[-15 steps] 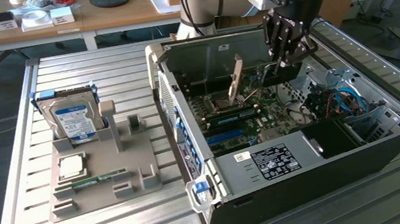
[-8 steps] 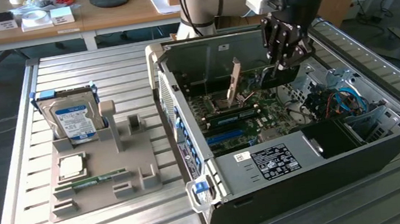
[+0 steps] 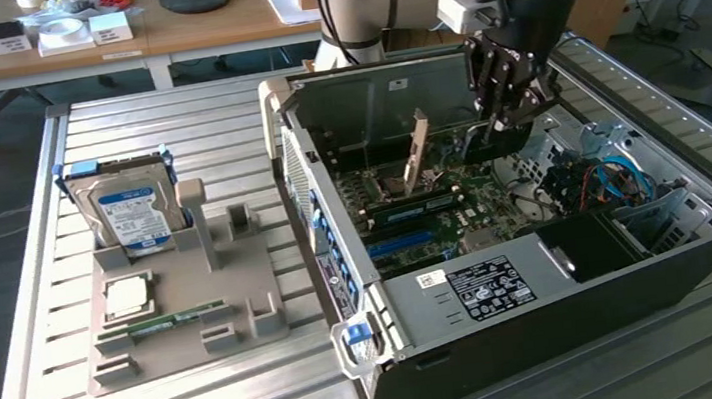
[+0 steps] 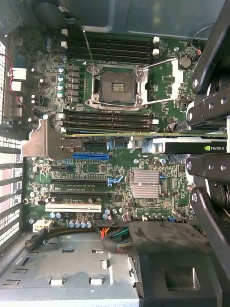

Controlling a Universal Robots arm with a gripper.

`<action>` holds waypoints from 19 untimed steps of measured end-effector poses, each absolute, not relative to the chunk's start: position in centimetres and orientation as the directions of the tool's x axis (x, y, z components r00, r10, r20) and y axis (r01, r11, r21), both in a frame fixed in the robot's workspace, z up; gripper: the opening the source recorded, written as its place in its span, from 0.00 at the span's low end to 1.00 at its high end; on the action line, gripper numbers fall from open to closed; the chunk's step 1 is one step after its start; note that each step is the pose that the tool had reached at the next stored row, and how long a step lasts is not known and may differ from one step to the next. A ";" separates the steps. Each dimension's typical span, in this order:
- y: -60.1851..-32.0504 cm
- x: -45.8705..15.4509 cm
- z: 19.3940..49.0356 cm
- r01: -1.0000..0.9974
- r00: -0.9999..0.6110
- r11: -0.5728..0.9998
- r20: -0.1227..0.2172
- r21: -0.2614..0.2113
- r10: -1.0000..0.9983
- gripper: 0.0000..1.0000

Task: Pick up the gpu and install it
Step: 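Insert the gpu into the slot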

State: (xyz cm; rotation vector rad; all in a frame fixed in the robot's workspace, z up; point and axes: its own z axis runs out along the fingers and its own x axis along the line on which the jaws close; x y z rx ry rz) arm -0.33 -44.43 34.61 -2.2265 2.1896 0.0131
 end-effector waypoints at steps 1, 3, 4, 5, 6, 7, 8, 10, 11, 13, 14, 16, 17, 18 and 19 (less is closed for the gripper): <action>-44.4 -0.3 34.6 -1.000 0.017 -0.017 -0.019 -0.008 -1.000 0.27; -44.4 -0.3 34.6 -1.000 0.017 -0.017 -0.019 -0.008 -1.000 0.27; -44.4 -0.3 34.6 -1.000 0.017 -0.017 -0.019 -0.008 -1.000 0.27; -44.4 -0.3 34.6 -1.000 0.017 -0.017 -0.019 -0.008 -1.000 0.27; -44.4 -0.4 34.6 -1.000 0.017 -0.016 -0.019 -0.008 -1.000 0.27; -44.4 -0.5 34.6 -1.000 0.016 -0.016 -0.019 -0.008 -1.000 0.27; -44.4 -0.6 34.6 -1.000 0.017 -0.017 -0.019 -0.008 -1.000 0.27; -44.4 -0.7 34.6 -1.000 0.017 -0.016 -0.019 -0.008 -1.000 0.27; -44.4 -0.7 34.6 -1.000 0.017 -0.017 -0.019 -0.008 -1.000 0.27; -44.4 -0.7 34.6 -1.000 0.017 -0.017 -0.019 -0.008 -1.000 0.27; -44.4 -0.7 34.6 -1.000 0.017 -0.017 -0.019 -0.008 -1.000 0.27; -44.4 -0.7 34.6 -1.000 0.017 -0.017 -0.019 -0.008 -1.000 0.27; -44.4 -0.7 34.6 -1.000 0.017 -0.016 -0.019 -0.008 -1.000 0.27; -44.4 -0.8 34.6 -1.000 0.016 -0.016 -0.019 -0.008 -1.000 0.27; -44.4 -0.9 34.6 -1.000 0.017 -0.016 -0.019 -0.008 -1.000 0.27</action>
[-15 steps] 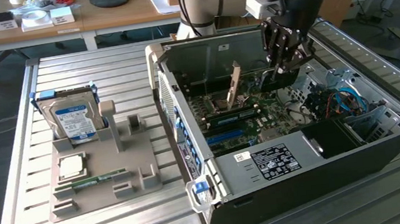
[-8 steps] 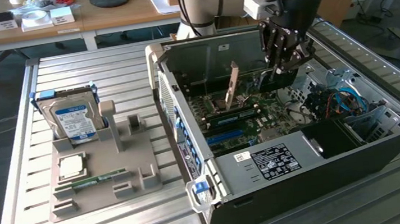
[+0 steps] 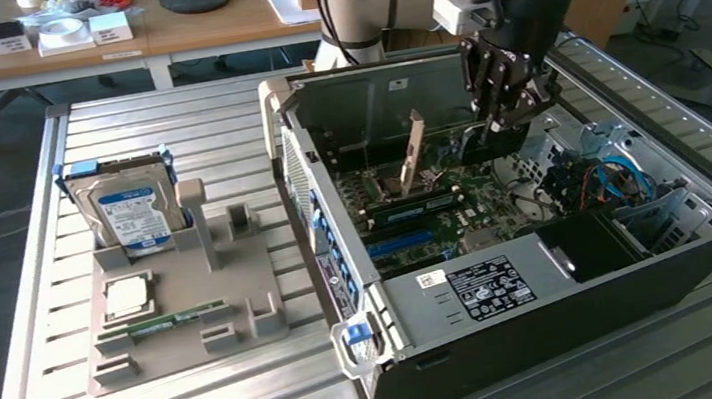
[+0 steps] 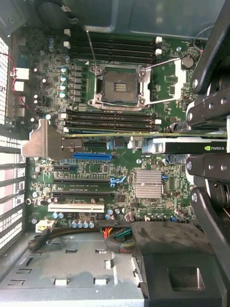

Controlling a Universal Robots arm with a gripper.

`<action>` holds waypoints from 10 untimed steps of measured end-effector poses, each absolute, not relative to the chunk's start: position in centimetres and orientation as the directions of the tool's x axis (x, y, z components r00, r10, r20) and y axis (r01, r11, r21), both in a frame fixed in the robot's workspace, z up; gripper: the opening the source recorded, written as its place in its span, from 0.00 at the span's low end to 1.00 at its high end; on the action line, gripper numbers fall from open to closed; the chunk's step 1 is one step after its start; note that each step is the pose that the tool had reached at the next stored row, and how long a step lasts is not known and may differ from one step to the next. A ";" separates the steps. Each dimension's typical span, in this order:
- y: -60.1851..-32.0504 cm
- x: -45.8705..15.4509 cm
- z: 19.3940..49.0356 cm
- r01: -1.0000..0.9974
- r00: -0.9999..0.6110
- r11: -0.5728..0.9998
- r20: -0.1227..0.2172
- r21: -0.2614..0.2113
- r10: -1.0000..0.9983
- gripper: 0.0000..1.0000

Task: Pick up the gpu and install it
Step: 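Insert the gpu into the slot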

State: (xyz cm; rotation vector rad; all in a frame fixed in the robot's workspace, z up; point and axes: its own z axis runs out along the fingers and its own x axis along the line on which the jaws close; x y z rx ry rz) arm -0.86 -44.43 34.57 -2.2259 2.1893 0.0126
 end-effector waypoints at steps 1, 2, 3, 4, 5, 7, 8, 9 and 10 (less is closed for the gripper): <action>-44.4 -0.9 34.6 -1.000 0.017 -0.017 -0.019 -0.008 -1.000 0.27; -44.4 -0.9 34.6 -1.000 0.017 -0.017 -0.019 -0.008 -1.000 0.27; -44.4 -0.9 34.6 -1.000 0.017 -0.017 -0.019 -0.008 -1.000 0.27; -44.4 -0.9 34.6 -1.000 0.017 -0.017 -0.019 -0.008 -1.000 0.27; -44.4 -0.9 34.6 -1.000 0.017 -0.017 -0.019 -0.008 -1.000 0.27; -44.4 -0.9 34.6 -1.000 0.017 -0.017 -0.019 -0.008 -1.000 0.27; -44.4 -0.9 34.6 -1.000 0.017 -0.017 -0.019 -0.008 -1.000 0.27; -44.4 -0.9 34.6 -1.000 0.017 -0.017 -0.019 -0.008 -1.000 0.27; -44.4 -0.9 34.6 -1.000 0.017 -0.017 -0.019 -0.008 -1.000 0.27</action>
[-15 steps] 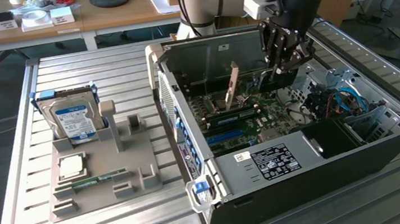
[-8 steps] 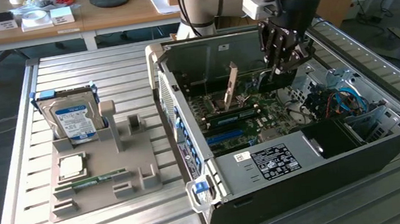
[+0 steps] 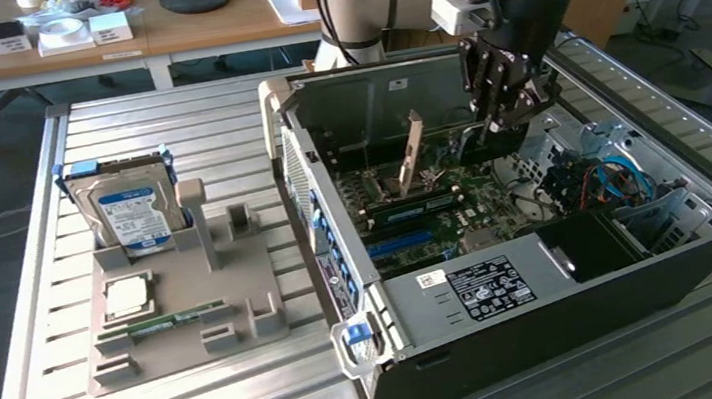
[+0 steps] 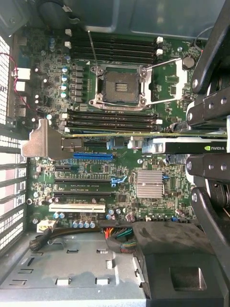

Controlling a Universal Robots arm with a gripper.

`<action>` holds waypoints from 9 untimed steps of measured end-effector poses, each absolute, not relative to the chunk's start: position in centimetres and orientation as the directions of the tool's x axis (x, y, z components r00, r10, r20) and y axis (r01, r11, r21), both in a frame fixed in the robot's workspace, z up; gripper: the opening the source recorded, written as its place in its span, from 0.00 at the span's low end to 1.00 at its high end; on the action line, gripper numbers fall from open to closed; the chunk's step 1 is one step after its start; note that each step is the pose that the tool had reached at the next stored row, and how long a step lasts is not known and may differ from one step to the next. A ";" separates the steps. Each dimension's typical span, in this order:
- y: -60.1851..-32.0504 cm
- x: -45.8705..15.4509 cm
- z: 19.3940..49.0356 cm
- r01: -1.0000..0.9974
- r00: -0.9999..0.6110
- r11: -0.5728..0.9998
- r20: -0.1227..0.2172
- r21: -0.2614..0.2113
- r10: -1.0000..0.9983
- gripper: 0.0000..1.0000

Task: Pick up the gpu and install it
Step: 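Insert the gpu into the slot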

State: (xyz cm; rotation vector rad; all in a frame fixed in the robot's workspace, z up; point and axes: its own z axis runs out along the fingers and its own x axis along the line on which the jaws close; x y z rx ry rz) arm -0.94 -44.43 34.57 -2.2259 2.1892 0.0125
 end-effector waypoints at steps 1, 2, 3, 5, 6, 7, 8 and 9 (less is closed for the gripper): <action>-44.4 -0.9 34.6 -1.000 0.017 -0.017 -0.019 -0.008 -1.000 0.27; -44.4 -1.0 34.6 -1.000 0.016 -0.016 -0.019 -0.008 -1.000 0.27; -44.4 -1.1 34.6 -1.000 0.017 -0.016 -0.019 -0.008 -1.000 0.27; -44.4 -1.3 34.6 -1.000 0.017 -0.017 -0.019 -0.008 -1.000 0.27; -44.4 -1.3 34.6 -1.000 0.017 -0.017 -0.019 -0.008 -1.000 0.27; -44.4 -1.3 34.6 -1.000 0.017 -0.017 -0.019 -0.008 -1.000 0.27; -44.4 -1.3 34.6 -1.000 0.017 -0.017 -0.019 -0.008 -1.000 0.27; -44.4 -1.3 34.6 -1.000 0.017 -0.017 -0.019 -0.008 -1.000 0.27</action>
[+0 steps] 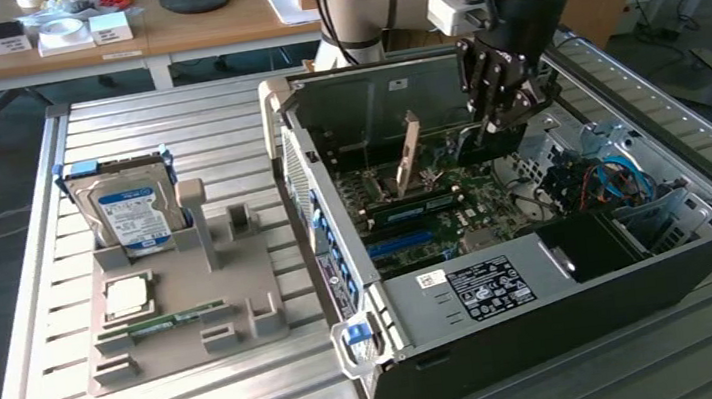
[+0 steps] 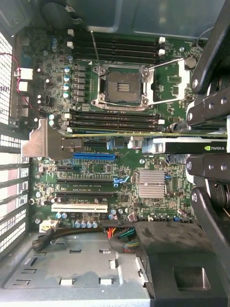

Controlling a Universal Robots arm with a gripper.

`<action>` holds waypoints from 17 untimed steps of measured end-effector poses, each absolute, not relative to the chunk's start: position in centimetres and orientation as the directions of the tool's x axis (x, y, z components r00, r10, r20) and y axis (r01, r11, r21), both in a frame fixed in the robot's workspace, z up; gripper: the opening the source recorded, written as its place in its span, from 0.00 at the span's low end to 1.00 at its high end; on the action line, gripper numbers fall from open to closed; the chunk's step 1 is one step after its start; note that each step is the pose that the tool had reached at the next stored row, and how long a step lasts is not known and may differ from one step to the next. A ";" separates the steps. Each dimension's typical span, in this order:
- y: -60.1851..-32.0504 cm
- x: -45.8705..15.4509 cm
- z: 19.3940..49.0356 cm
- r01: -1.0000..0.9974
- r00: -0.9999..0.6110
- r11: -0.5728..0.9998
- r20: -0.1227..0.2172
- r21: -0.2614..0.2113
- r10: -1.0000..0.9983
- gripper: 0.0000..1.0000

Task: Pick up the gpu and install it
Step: 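Insert the gpu into the slot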

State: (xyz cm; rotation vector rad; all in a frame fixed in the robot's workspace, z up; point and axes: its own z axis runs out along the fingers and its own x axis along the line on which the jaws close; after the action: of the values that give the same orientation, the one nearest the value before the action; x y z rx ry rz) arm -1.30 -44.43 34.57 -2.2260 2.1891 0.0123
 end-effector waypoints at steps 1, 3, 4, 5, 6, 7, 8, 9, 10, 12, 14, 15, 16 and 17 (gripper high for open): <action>-44.4 -1.3 34.6 -1.000 0.017 -0.017 -0.019 -0.008 -1.000 0.27; -44.4 -1.4 34.6 -1.000 0.017 -0.016 -0.019 -0.008 -1.000 0.27; -44.4 -1.4 34.5 -1.000 0.017 -0.016 -0.020 -0.009 -1.000 0.27; -44.4 -1.6 34.4 -1.000 0.017 -0.017 -0.019 -0.010 -1.000 0.27; -44.4 -1.7 34.4 -1.000 0.017 -0.017 -0.019 -0.012 -1.000 0.27; -44.4 -1.9 34.3 -1.000 0.017 -0.017 -0.019 -0.013 -1.000 0.27; -44.4 -2.0 34.2 -1.000 0.017 -0.017 -0.019 -0.015 -1.000 0.27; -44.4 -2.1 34.1 -1.000 0.017 -0.016 -0.019 -0.016 -1.000 0.27; -44.4 -2.2 34.1 -1.000 0.017 -0.016 -0.019 -0.017 -1.000 0.27; -44.4 -2.5 33.9 -1.000 0.017 -0.017 -0.019 -0.019 -1.000 0.27; -44.4 -2.5 33.8 -1.000 0.017 -0.017 -0.019 -0.019 -1.000 0.27; -44.4 -2.5 33.8 -1.000 0.017 -0.017 -0.019 -0.019 -1.000 0.27; -44.4 -2.5 33.8 -1.000 0.017 -0.017 -0.019 -0.019 -1.000 0.27; -44.4 -2.5 33.8 -1.000 0.017 -0.017 -0.019 -0.019 -1.000 0.27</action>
State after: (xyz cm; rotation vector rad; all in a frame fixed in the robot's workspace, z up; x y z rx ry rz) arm -2.54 -44.44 33.84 -2.2207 2.1836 0.0000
